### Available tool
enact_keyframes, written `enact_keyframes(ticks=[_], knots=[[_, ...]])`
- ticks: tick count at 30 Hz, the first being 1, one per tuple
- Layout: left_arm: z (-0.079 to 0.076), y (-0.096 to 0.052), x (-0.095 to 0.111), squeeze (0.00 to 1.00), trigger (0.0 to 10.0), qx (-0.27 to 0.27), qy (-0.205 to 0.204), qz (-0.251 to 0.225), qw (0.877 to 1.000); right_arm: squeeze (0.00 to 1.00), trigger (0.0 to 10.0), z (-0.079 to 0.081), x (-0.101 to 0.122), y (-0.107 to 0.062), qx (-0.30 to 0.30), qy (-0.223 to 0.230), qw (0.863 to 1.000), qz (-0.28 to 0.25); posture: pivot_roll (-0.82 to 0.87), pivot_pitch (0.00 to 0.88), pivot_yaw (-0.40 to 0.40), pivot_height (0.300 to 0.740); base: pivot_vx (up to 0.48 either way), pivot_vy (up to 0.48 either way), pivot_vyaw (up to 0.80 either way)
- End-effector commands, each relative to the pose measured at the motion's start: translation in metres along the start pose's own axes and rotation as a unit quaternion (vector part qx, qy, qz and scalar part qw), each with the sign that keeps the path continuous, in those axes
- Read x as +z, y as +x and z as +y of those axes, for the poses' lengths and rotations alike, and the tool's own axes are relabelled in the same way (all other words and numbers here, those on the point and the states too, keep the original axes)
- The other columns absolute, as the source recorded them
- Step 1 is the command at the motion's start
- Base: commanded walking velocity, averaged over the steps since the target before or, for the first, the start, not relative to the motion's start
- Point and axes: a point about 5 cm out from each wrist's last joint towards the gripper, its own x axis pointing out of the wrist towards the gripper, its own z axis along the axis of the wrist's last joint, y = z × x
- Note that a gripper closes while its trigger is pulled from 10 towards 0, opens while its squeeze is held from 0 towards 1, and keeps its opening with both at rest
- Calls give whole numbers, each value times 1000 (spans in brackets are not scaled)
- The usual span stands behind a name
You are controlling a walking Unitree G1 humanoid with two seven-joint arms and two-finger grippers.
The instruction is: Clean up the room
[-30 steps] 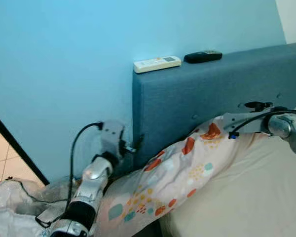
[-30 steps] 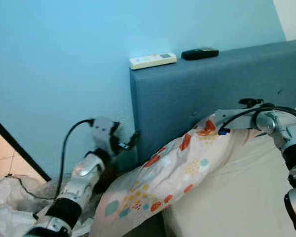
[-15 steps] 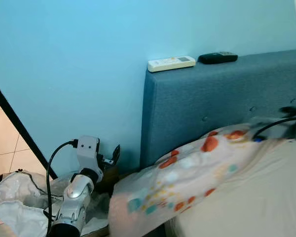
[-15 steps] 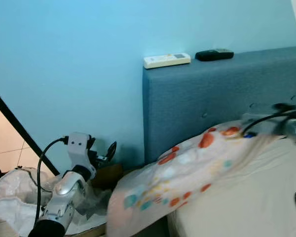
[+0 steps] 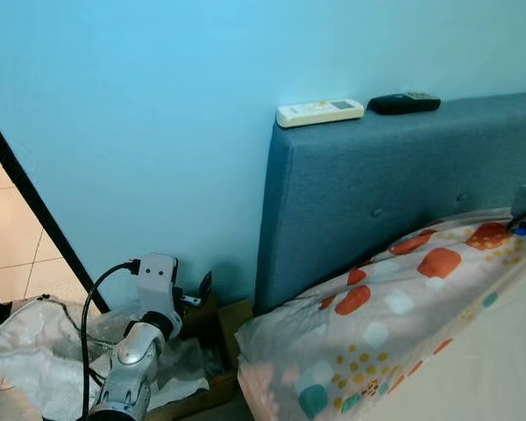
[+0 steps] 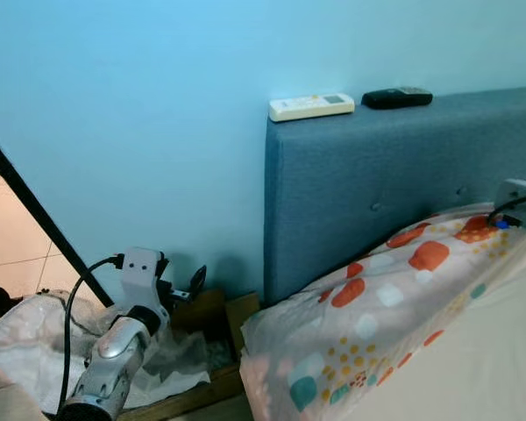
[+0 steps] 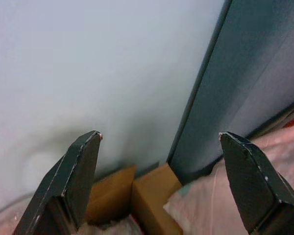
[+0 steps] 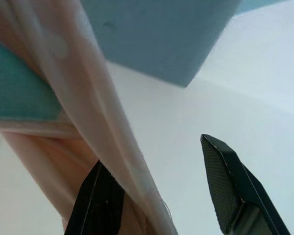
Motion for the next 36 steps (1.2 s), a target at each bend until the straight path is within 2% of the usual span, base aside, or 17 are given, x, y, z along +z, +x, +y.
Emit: enact_keyframes(ticks=[1, 2, 3, 5, 8, 10, 14, 17, 19, 22, 27, 28, 30, 31, 32, 33, 36], knots=[[-1, -2, -3, 314, 10000, -2, 2, 10, 1000, 0, 0, -5, -12, -2, -16, 19, 999, 25, -65, 121, -61, 735, 0, 0, 0], [-1, -3, -5, 12, 10000, -4, 6, 13, 1000, 0, 0, 1, -17, -2, -14, 22, 999, 38, -59, 118, -57, 735, 0, 0, 0], [-1, -3, -5, 12, 10000, -4, 6, 13, 1000, 0, 0, 1, -17, -2, -14, 22, 999, 38, -59, 118, -57, 735, 0, 0, 0], [-3, -4, -6, 0, 10000, -9, 10, 16, 1000, 0, 0, 2, -44, -9, -31, 46, 994, 90, -48, 111, -54, 735, 0, 0, 0], [-4, -4, -6, 0, 10000, -12, 10, 16, 1000, 0, 0, 0, -56, -12, -40, 53, 992, 111, -51, 108, -53, 735, 0, 0, 0], [-8, -3, -6, 0, 10000, -20, 9, 17, 1000, 0, 0, -4, -78, -20, -51, 62, 986, 144, -53, 106, -52, 735, 0, 0, 0], [-9, -3, -6, 0, 10000, -22, 8, 17, 1000, 0, 0, -4, -84, -22, -53, 64, 985, 153, -52, 106, -52, 735, 0, 0, 0], [-11, -3, -4, 0, 10000, -24, 8, 16, 1000, 0, 0, -3, -97, -27, -55, 65, 981, 172, -50, 112, -53, 735, 0, 0, 0], [-12, -3, -4, 0, 10000, -25, 6, 14, 1000, 0, 0, -2, -114, -35, -59, 69, 976, 197, -53, 119, -50, 735, 0, 0, 0], [-11, -4, -4, 0, 10000, -25, 5, 15, 1000, 0, 0, 5, -120, -38, -48, 70, 975, 205, -56, 125, -46, 735, 0, 0, 0], [-13, -3, -3, 0, 10000, -28, 5, 15, 999, 0, 0, 26, -113, -36, -13, 76, 978, 194, -53, 129, -42, 735, 0, 0, 0], [-14, -2, -1, 0, 10000, -30, 4, 14, 999, 231, 10000, 32, -109, -35, -5, 86, 978, 190, -49, 131, -41, 735, 0, 0, 0], [-14, -2, -1, 0, 10000, -30, 4, 14, 999, 231, 10000, 32, -109, -35, -5, 86, 978, 190, -49, 131, -41, 735, 0, 0, 0], [-14, -1, 0, 0, 10000, -31, 4, 13, 999, 808, 10000, 35, -106, -34, -1, 91, 978, 188, -48, 132, -41, 735, 0, 0, 0], [-14, -1, 0, 0, 10000, -31, 4, 13, 999, 808, 10000, 35, -106, -34, -1, 91, 978, 188, -48, 132, -41, 735, 0, 0, 0], [-15, -1, 0, 0, 10000, -31, 4, 12, 999, 1000, 10000, 37, -104, -33, 0, 96, 978, 186, -47, 132, -40, 735, 0, 0, 0], [-16, 0, 2, 0, 10000, -32, 3, 10, 999, 1000, 10000, 37, -104, -33, -15, 103, 975, 197, -36, 128, -44, 735, 0, 0, 0]])
